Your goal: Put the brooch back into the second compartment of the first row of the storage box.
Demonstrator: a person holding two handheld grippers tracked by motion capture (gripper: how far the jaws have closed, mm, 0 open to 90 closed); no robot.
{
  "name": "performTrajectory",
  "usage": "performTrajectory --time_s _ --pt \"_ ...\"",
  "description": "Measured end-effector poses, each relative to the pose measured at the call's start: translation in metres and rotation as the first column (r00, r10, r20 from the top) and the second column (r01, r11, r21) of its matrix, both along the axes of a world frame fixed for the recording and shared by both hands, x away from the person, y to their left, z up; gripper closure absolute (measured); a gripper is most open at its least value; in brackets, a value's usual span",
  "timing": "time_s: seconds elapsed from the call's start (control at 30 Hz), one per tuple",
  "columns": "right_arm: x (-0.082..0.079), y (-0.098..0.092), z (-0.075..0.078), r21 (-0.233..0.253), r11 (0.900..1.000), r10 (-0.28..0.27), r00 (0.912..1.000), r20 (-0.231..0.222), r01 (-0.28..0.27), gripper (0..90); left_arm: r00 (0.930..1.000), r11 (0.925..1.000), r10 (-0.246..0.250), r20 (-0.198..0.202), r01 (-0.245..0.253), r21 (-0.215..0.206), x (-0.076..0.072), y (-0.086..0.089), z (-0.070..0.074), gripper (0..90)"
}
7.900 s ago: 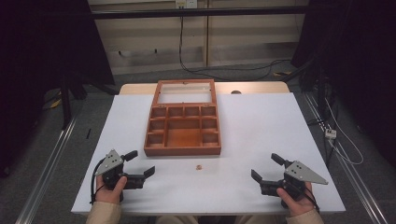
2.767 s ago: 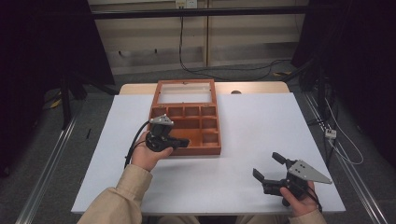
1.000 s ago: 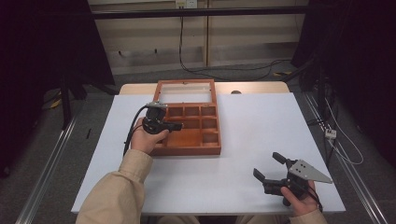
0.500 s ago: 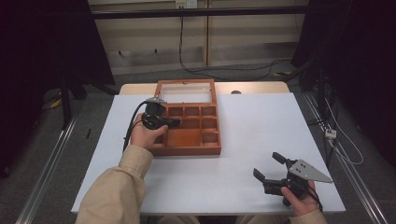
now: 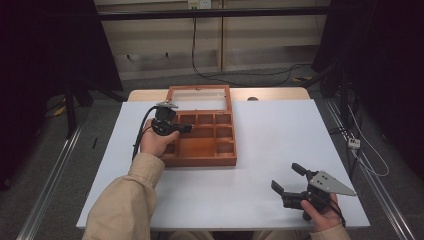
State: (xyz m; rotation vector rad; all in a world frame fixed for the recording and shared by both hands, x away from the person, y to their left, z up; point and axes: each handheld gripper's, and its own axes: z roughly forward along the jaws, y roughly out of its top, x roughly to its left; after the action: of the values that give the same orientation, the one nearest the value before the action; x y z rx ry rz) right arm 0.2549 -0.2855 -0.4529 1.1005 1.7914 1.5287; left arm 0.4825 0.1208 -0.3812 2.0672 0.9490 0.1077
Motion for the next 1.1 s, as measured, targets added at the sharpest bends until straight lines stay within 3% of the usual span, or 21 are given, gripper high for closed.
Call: performTrajectory --time_s 0.33,1.1 --pt "0.000 0.000 0.000 -0.002 1.000 0.001 1.0000 0.001 -0.001 4.3 0.9999 0.9999 0.011 0.004 -0.011 0.013 0.007 0.000 -0.002 89.8" --pt "0.000 0.000 0.000 -0.001 1.000 0.001 1.0000 0.002 -0.001 4.4 0.9996 0.9996 0.029 -0.005 -0.029 0.002 0.019 -0.006 -0.002 89.7"
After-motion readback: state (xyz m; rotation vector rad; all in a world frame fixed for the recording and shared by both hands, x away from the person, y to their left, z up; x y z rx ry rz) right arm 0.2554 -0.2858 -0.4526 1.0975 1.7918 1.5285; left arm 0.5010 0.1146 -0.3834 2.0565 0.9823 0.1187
